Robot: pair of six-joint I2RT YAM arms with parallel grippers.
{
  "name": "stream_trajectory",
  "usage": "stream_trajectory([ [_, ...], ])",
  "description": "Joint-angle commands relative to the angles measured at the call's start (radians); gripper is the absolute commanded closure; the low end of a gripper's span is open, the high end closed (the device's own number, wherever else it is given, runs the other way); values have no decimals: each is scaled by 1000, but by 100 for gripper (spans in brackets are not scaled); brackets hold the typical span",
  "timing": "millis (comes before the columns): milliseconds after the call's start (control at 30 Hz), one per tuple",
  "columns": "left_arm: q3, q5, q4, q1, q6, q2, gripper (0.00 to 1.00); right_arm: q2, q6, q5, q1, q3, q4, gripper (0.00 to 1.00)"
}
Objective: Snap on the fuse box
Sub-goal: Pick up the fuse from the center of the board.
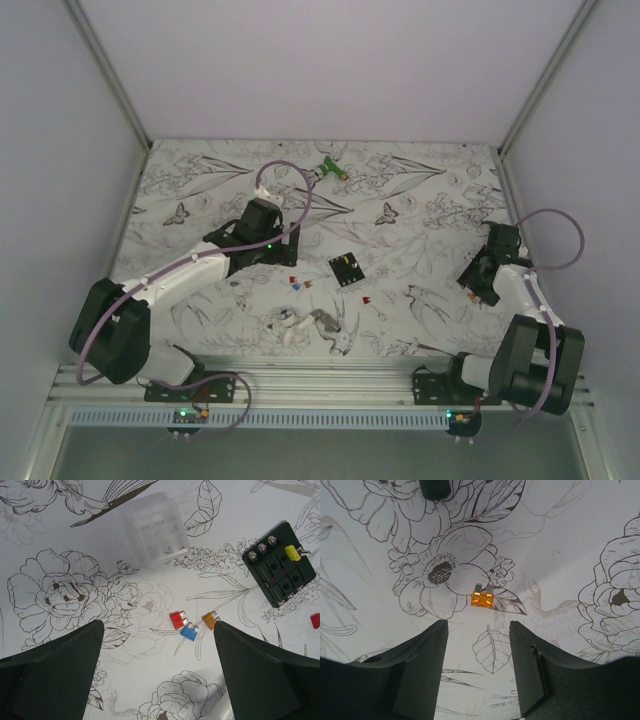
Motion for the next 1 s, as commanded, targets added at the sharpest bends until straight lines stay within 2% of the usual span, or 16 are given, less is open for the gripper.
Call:
stream_trajectory([
  [0,-13,-25,-24,11,-6,-13,4,43,-52,-6,-11,30,14,43],
  [300,-10,-7,-24,16,-16,-5,3,124,-70,-44,-9,24,58,53],
  [967,-10,5,-23,19,-20,0,3,197,-56,80,48,68,23,55],
])
